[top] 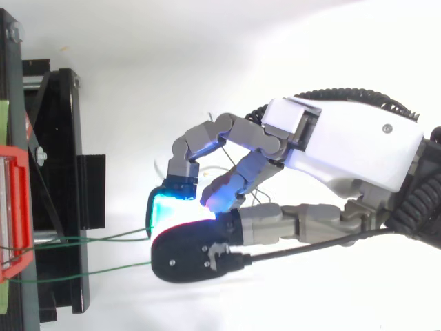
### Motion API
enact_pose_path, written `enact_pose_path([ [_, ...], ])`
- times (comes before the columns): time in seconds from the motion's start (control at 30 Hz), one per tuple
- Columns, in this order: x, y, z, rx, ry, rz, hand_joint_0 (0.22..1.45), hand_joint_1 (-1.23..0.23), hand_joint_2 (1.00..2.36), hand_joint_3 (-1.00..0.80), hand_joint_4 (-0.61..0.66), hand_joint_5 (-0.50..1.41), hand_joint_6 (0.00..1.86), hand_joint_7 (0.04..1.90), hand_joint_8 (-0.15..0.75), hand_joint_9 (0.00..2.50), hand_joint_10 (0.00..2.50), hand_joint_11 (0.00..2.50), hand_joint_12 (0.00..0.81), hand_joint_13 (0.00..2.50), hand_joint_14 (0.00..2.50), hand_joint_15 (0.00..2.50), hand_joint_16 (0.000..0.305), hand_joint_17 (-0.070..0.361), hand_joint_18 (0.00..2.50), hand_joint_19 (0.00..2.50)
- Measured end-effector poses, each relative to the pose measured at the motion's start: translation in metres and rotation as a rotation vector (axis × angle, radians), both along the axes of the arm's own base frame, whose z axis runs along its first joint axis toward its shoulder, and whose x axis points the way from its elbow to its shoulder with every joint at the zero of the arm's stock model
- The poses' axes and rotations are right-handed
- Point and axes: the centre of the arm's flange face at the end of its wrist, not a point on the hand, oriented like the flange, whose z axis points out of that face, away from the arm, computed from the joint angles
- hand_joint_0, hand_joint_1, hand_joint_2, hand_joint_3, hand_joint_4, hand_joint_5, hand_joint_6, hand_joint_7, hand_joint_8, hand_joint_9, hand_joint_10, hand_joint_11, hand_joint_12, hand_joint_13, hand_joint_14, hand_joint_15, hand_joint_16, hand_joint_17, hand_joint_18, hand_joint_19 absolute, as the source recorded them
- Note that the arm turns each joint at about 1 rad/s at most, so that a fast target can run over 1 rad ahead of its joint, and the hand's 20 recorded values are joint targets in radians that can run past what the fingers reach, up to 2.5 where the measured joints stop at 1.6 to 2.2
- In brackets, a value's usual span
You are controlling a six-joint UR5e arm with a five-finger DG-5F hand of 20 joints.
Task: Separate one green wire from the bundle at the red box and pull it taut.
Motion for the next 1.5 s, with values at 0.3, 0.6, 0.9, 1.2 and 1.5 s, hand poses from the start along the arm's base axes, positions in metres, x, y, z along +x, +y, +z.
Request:
enact_pose_path([
  [0.3, -0.0001, -0.0003, 0.0000, 0.000, 0.001, 0.000, 0.59, -0.65, 1.01, -0.28, 0.08, -0.15, 0.88, 1.03, 0.263, 1.25, 0.02, 0.94, 0.376, 0.92, 0.02, 0.62, 0.055, 0.123, 0.70, 0.60],
  [0.6, -0.0001, -0.0002, -0.0001, 0.000, 0.001, 0.000, 0.60, -0.78, 1.01, -0.25, 0.08, -0.15, 0.89, 1.02, 0.255, 1.20, 0.02, 0.94, 0.367, 0.89, 0.03, 0.62, 0.055, 0.124, 0.68, 0.60],
  [0.9, -0.0001, -0.0003, -0.0001, 0.000, 0.001, 0.000, 0.59, -0.86, 1.01, -0.39, 0.07, -0.16, 0.88, 1.03, 0.234, 1.17, 0.02, 0.95, 0.347, 0.85, 0.03, 0.63, 0.050, 0.113, 0.62, 0.60],
  [1.2, -0.0014, -0.0007, 0.0014, -0.001, 0.012, 0.000, 0.51, -0.76, 1.00, -0.50, 0.07, -0.15, 0.88, 0.99, 0.249, 1.20, 0.02, 0.93, 0.361, 0.87, 0.02, 0.62, 0.054, 0.121, 0.65, 0.59],
  [1.5, -0.0014, -0.0003, 0.0013, -0.001, 0.012, 0.001, 0.56, -0.66, 1.00, -0.44, 0.07, -0.15, 0.87, 1.03, 0.244, 1.23, 0.02, 0.94, 0.354, 0.89, 0.02, 0.63, 0.051, 0.114, 0.63, 0.60],
])
